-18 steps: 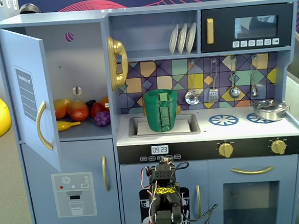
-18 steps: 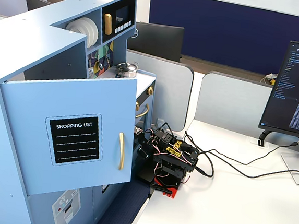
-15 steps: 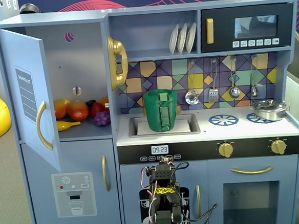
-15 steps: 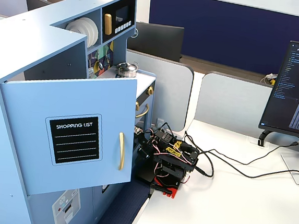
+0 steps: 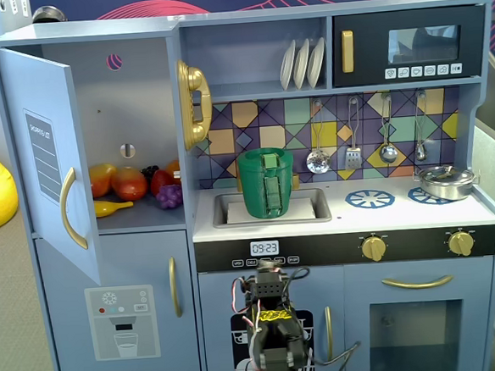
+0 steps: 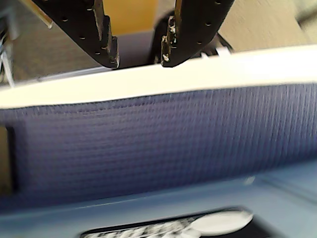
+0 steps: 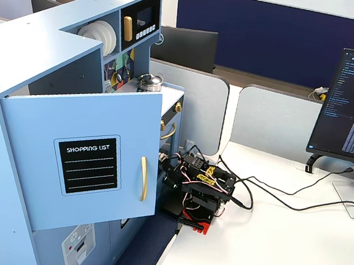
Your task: Close the left cabinet door
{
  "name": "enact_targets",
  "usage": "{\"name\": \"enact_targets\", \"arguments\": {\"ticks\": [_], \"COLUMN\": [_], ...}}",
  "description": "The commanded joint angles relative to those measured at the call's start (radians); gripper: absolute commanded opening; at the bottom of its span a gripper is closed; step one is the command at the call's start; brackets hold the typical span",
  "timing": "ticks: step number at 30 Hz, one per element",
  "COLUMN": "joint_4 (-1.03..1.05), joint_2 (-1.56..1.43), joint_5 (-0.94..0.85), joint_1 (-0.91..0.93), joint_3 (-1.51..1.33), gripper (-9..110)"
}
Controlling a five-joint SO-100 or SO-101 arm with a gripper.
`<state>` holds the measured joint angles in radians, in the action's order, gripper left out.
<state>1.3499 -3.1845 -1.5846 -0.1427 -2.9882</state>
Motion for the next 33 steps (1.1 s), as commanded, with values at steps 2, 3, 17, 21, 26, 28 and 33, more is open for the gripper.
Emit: {"name": "enact_targets", "arguments": {"ticks": [2,3,17,21,26,28,33], "joint_4": [-0.179,-0.259,-1.230,-1.413,-1.489,-1.536,-1.539], "joint_2": [0.005,0.023,0.676,0.904,1.138,1.218,1.367], "joint_5": [-0.005,-0.018,-0.218,-0.224,-0.249,-0.261,-0.287], "joint_1": [-0.571,-0.699,-1.565,-1.620,-1.620,-1.594,-1.523], "joint_3": [0.135,0.164,0.430,0.617,0.821,0.893,1.106], "gripper": [0,0,0,0,0,0,0]}}
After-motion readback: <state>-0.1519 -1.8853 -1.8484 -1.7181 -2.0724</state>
